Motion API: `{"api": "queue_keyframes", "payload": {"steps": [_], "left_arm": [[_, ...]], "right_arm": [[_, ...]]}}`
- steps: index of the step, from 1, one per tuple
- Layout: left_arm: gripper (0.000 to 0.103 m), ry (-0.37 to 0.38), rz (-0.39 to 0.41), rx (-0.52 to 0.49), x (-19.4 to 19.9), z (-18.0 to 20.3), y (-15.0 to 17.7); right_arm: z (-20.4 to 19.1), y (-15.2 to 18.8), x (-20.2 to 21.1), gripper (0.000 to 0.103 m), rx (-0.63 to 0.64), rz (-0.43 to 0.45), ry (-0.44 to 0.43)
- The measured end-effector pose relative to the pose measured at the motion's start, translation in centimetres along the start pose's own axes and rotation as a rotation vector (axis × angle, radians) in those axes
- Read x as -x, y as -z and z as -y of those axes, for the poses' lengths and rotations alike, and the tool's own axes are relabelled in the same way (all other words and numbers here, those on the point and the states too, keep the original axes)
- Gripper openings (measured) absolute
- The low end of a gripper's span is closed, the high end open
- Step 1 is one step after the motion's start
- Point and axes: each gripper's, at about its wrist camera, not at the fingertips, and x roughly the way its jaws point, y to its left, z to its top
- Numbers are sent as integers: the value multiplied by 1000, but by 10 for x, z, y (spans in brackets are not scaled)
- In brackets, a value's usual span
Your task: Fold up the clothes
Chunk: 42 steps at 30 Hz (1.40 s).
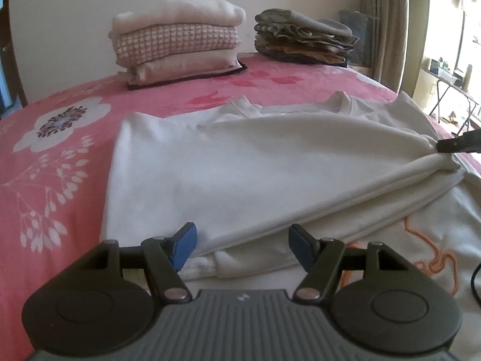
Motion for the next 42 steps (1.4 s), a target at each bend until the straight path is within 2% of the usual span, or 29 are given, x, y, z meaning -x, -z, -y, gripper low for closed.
{"api": "queue_keyframes", "payload": {"steps": [2,4,5,9,11,14,19,20,22,25,28,29,31,32,34,37,40,42], "left_arm": [[69,-3,4,-4,-1,0,2],[71,-6,9,-11,-1,2,4],[71,-8,11,-17,-1,3,5],[73,-18,19,-41,-3,8,7],[73,-23,26,-44,-3,9,9],[73,-33,34,-51,-4,12,12],[75,-27,42,-73,-3,11,14],[75,-21,45,-76,-2,9,15],[75,-11,52,-82,-2,7,17],[75,-7,60,-76,-2,7,18],[76,-7,68,-70,-3,7,19],[76,-8,71,-74,-2,8,20],[76,-21,86,-63,3,6,19],[73,-29,95,-55,7,4,19],[71,-65,147,-20,21,-2,17],[73,-89,199,7,36,-19,-2],[72,-130,202,76,26,-44,-32],[52,-134,159,174,6,-66,-53]], "right_arm": [[3,-1,-3,7,-3,-15,-6],[8,-3,0,15,-33,-10,-10],[10,-5,6,19,-57,17,-3],[1,-13,32,20,-26,161,13],[-20,-16,35,20,68,187,-44],[-63,-12,23,20,263,174,-127],[-88,11,-28,20,370,77,-166],[-80,13,-45,18,333,21,-146],[-57,11,-52,16,203,21,-204],[-59,-3,-41,16,120,25,-207],[-67,-12,-34,16,131,94,-247],[-68,-13,-39,16,147,93,-224],[-66,-8,-63,15,189,32,-128],[-59,-1,-71,14,199,32,-131],[-45,4,-68,14,135,69,-182],[-48,8,-65,14,147,82,-175],[-47,8,-66,14,138,85,-178],[-46,8,-66,14,132,90,-182]]}}
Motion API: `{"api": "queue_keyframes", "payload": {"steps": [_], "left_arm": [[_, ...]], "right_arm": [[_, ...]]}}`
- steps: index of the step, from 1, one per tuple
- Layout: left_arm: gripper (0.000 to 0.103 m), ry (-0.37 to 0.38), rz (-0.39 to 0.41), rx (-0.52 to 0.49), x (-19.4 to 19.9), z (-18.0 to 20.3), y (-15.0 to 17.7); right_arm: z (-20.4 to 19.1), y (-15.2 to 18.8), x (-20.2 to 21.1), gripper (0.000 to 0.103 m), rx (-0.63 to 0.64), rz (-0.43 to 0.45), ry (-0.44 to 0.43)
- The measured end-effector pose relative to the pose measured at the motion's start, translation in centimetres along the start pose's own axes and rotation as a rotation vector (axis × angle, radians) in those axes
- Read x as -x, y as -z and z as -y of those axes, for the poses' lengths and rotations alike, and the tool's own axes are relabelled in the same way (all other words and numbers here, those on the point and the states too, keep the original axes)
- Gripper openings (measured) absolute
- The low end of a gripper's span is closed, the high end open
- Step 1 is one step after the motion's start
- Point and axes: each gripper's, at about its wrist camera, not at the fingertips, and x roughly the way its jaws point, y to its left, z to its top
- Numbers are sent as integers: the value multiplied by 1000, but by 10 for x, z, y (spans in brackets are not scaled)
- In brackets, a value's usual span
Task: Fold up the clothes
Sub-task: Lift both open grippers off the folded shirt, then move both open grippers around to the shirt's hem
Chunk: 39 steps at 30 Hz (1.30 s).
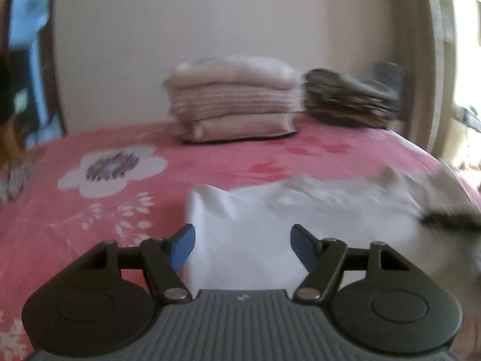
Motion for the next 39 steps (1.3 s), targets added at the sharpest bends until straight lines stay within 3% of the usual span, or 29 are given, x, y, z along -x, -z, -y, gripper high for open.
{"api": "queue_keyframes", "payload": {"steps": [3,5,8,14,17,22,27,32,36,39], "left_arm": [[38,8,-115,112,-45,-22,-5],[32,17,-189,132,-72,-31,10],[32,27,-115,22,-68,-26,22],[29,40,-101,6,-80,-29,-11],[24,-13,-152,-27,-115,-26,-25],[22,-83,-154,-103,-139,-15,-36],[28,-98,-135,-157,-122,-1,-32],[36,-53,-50,-192,-60,11,-23],[36,14,-77,-162,-19,18,-8],[36,18,-77,-128,0,18,0]], "right_arm": [[1,2,1,14,-8,13,-4],[2,2,2,14,-13,15,-8],[3,2,2,14,-19,19,-13],[7,5,2,15,-36,31,-34],[11,6,1,15,-54,37,-52],[14,7,1,15,-68,41,-67],[15,7,1,15,-79,44,-77],[16,7,1,15,-82,46,-78],[15,7,0,15,-81,44,-77],[13,6,0,15,-73,38,-67]]}}
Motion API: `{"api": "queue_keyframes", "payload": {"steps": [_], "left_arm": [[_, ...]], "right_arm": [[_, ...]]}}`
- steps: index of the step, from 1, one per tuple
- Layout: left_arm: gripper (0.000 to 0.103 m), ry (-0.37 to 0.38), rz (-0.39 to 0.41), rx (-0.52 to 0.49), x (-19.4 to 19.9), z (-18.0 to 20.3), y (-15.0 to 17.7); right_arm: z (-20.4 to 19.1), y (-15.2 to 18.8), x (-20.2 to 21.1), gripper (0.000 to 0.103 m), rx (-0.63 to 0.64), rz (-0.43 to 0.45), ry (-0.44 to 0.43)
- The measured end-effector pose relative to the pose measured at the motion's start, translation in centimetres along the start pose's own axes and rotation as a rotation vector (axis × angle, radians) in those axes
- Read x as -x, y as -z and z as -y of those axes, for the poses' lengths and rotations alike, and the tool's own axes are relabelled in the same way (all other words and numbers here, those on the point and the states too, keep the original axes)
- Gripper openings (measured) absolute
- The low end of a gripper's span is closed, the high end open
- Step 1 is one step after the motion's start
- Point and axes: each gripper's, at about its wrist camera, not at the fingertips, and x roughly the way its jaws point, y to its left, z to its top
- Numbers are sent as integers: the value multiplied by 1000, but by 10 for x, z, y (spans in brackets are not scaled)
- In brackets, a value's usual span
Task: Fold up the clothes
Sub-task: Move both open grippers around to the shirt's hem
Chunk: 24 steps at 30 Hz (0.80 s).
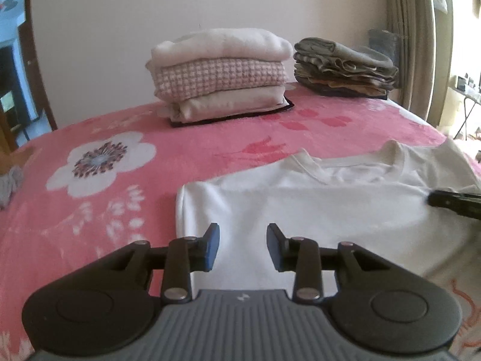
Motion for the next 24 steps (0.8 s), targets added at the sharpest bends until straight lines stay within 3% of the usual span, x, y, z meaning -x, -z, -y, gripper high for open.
{"api": "queue_keyframes", "payload": {"steps": [5,9,11,14,19,24], "left_arm": [[36,20,-37,51,12,5,10],[36,13,-123,3,6,24,24],[37,-6,-157,-43,-3,33,35],[39,-43,-126,-134,-9,44,47],[39,-38,-124,-50,12,30,44],[39,-106,-122,-33,40,6,48]], "right_arm": [[1,-9,0,15,-27,-39,-8],[-13,-22,19,18,-2,-85,-6],[-25,-17,31,20,77,-86,5],[-30,-1,28,23,212,-147,78],[-17,-18,63,24,109,-106,84],[-10,-23,117,24,92,-74,98]]}}
